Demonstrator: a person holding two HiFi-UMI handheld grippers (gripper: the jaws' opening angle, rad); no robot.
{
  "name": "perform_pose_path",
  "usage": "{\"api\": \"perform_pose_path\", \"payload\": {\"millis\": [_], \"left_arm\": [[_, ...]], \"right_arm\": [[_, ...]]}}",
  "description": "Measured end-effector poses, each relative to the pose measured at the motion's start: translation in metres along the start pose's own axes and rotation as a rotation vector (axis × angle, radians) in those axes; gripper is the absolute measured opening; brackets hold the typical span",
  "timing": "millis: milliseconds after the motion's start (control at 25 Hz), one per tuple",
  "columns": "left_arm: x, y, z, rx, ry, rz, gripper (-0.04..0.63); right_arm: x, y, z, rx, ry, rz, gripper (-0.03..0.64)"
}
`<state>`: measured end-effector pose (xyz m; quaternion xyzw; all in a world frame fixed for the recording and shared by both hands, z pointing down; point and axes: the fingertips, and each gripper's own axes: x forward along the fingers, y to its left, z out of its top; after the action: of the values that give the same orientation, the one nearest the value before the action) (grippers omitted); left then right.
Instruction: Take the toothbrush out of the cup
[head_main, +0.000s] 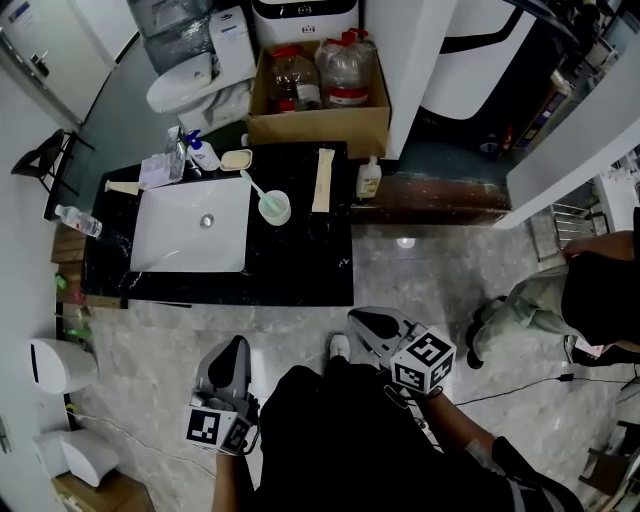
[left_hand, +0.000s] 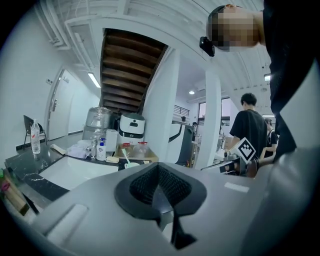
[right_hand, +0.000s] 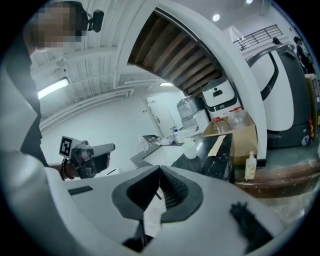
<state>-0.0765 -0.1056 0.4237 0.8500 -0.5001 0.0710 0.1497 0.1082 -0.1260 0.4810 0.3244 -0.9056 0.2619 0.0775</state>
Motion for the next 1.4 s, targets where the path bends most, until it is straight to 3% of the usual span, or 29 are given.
{"api": "perform_pose_path", "payload": {"millis": [400, 760, 1000, 1400], "left_arm": [[0.021, 0.018, 0.013, -0.006, -0.011, 0.039, 0.009], [0.049, 0.064, 0.019, -0.035, -0.024, 0.026, 0.009], [0.076, 0.096, 0.032, -0.061, -0.059, -0.022, 0.008], [0.117, 0.145, 0.031, -0.004, -0.022, -0.084, 0.009]], "right_arm": [[0.026, -0.015, 0.024, -0.056, 0.010, 0.060, 0.014], [0.071, -0.012, 0.043, -0.108, 0.039, 0.112, 0.014], [0.111, -0.026, 0.064, -0.135, 0.053, 0.075, 0.014], [0.171, -0.045, 0.087, -0.145, 0.075, 0.021, 0.014]]}}
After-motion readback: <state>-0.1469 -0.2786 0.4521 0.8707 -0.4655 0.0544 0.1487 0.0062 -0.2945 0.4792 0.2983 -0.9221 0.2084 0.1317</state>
